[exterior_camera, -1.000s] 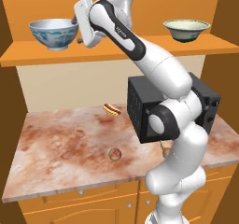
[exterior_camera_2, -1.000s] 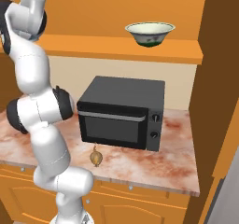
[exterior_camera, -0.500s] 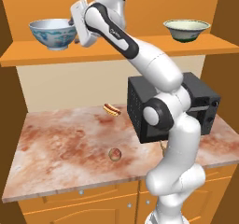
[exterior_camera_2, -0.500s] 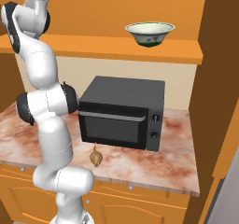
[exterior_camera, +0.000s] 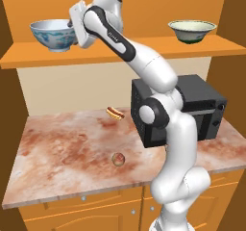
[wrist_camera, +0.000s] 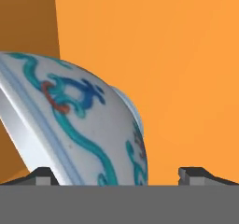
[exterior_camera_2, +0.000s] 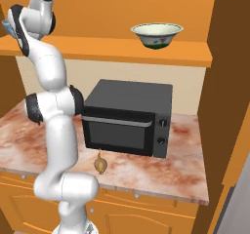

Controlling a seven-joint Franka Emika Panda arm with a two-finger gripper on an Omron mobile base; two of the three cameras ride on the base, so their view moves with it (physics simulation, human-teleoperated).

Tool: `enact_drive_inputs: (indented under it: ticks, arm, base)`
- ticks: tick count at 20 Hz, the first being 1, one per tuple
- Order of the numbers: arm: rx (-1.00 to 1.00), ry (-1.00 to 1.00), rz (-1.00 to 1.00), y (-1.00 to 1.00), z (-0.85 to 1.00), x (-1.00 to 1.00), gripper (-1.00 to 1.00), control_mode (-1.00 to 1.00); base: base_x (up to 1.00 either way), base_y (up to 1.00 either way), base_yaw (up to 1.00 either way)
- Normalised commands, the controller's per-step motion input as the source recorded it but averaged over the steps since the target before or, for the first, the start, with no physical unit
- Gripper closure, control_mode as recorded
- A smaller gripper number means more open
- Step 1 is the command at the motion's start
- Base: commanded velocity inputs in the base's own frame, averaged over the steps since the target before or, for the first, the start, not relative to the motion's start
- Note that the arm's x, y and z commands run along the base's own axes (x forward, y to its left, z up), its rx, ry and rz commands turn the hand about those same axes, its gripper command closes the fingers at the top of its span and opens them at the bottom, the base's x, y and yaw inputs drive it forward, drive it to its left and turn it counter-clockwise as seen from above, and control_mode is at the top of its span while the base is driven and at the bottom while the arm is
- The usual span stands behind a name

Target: Pick both bowls and place them on the counter. Then place the peach in one bowl and place the onion in the other bowl.

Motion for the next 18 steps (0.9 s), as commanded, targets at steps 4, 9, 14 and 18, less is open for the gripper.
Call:
enact_drive_inputs:
  ticks: [4,9,14,18]
  arm:
    - [-0.02,0.03,0.0,0.14,0.01,0.37,-1.0,-1.0]
    - [-0.09,0.05,0.0,0.19,-0.01,0.24,1.0,-1.0]
    - [-0.13,0.08,0.0,0.07,-0.06,-0.13,1.0,-1.0]
    - [-0.15,0.21,0.05,-0.04,-0.08,-0.33,1.0,-1.0]
  base:
    - [0.0,0.0,0.0]
    - [0.0,0.0,0.0]
    - [0.0,0.0,0.0]
    - [0.0,0.0,0.0]
